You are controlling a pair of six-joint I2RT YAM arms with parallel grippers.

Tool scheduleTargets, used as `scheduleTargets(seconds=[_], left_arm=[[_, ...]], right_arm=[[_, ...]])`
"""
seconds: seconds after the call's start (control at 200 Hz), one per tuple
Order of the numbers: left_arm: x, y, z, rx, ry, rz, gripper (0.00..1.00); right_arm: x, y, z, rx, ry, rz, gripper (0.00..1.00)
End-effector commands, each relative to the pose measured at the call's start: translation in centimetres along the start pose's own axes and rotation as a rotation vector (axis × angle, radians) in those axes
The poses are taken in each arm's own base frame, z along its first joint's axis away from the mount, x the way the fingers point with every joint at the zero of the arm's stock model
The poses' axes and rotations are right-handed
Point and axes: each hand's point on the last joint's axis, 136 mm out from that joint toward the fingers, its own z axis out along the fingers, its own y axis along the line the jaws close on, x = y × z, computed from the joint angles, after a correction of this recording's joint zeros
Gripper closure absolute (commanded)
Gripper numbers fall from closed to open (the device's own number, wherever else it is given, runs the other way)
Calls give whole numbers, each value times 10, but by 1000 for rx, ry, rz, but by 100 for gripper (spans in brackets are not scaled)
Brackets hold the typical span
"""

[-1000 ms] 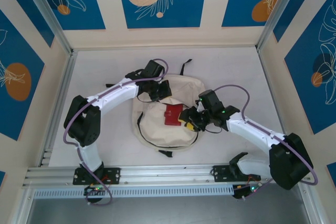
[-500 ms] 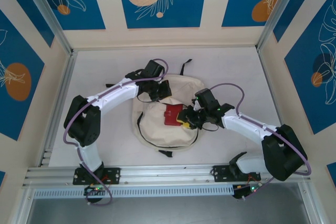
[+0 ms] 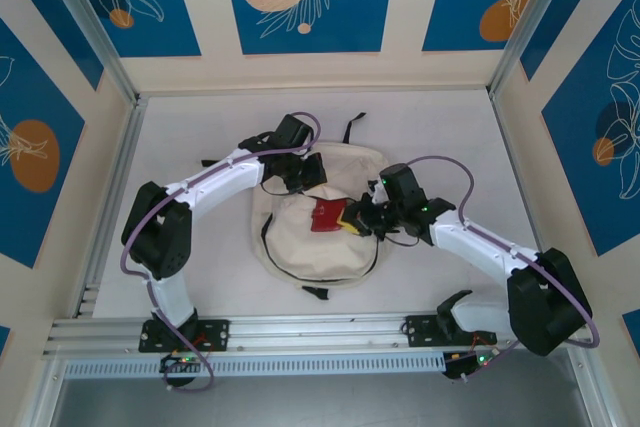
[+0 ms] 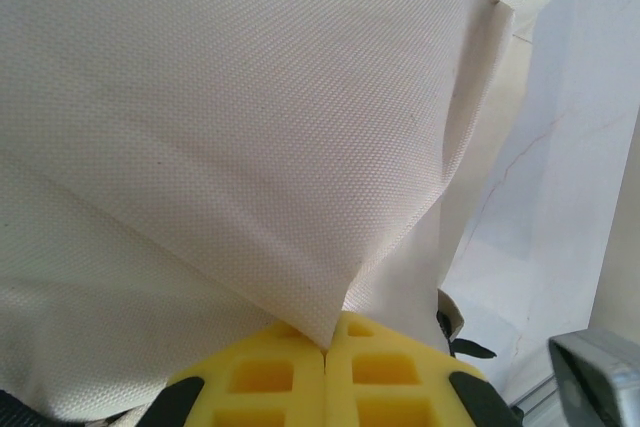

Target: Pack the student bag

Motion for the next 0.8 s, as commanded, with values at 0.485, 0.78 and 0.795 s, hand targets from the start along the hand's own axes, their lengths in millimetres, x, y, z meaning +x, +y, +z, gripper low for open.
scheduleTargets(seconds=[0.485,0.78,0.795], left_arm=[[5,-9,-15,29,12,17,95],[3,-8,-17,30,6,14,95],[2,-8,-17,31,5,13,95]], right_arm=[[-24,11,21,-96,28,49,95],[-38,-6,-7,-105,-124,54,98],[-38,-5,-7,-110,-125,51,98]])
